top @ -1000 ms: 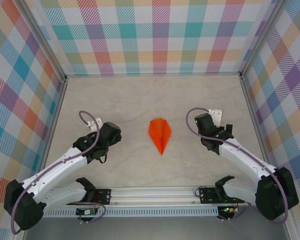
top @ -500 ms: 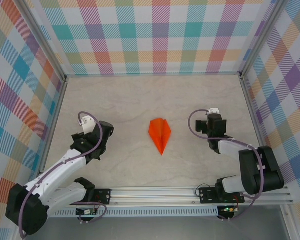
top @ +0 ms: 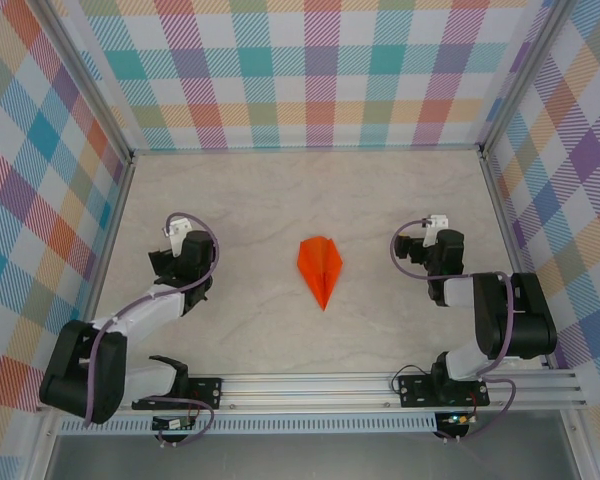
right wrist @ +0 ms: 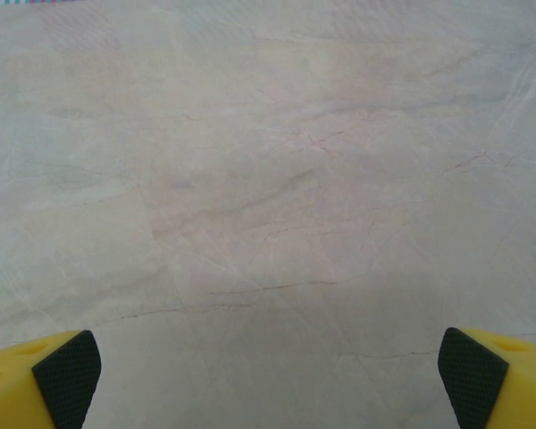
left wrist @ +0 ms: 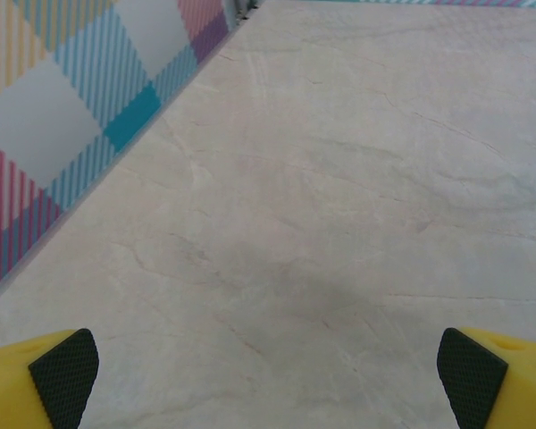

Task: Fold a paper plane with a square sheet of paper (pick it up from the middle)
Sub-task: Reset both arms

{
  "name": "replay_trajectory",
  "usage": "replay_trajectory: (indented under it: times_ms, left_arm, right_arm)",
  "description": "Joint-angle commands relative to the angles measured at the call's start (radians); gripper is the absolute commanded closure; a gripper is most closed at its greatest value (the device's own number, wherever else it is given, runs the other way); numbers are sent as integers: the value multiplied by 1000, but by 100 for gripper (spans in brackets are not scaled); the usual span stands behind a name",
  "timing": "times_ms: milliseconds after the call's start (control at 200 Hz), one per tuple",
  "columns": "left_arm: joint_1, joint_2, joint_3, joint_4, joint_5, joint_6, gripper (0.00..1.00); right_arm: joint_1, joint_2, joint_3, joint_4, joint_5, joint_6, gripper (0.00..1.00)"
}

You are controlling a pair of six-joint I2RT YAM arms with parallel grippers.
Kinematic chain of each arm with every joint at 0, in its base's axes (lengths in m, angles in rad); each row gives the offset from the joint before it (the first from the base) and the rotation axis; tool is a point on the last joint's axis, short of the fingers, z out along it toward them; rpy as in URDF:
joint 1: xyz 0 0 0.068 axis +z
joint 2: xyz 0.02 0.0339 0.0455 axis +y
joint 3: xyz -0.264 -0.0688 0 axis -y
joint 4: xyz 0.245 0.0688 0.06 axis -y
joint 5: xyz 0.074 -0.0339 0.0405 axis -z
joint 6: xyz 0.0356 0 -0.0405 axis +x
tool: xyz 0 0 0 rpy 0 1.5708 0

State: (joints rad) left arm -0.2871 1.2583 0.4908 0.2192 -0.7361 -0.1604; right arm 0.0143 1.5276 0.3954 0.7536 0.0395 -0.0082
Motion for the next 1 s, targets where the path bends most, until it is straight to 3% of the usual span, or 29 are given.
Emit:
replay_trajectory:
  times_ms: [0, 150, 250, 300, 385, 440, 470, 510, 995]
  left_arm:
    - [31, 91, -49, 325, 142, 115, 0]
    - [59, 181, -36, 423, 238, 203, 0]
    - [121, 258, -111, 651, 318, 184, 0]
    - [141, 242, -84, 557, 378, 166, 0]
    - [169, 332, -107, 709, 431, 170, 0]
    - [197, 294, -89, 591, 483, 141, 0]
    - [200, 314, -102, 663, 482, 147, 0]
    - [202, 296, -87, 597, 486, 140, 0]
    - [192, 302, -92, 622, 471, 151, 0]
  right_arm:
    - [-4, -2, 18, 52, -26, 24, 0]
    - [-4, -1, 17, 53, -25, 24, 0]
    - [-4, -2, 19, 50, -26, 25, 0]
    - [-4, -1, 19, 50, -26, 24, 0]
    - [-4, -2, 20, 48, -28, 24, 0]
    - [-4, -2, 20, 48, -27, 24, 0]
    - [-4, -2, 20, 48, -28, 24, 0]
    - [-4, -3, 20, 48, -29, 25, 0]
    - [-4, -2, 22, 46, -31, 23, 0]
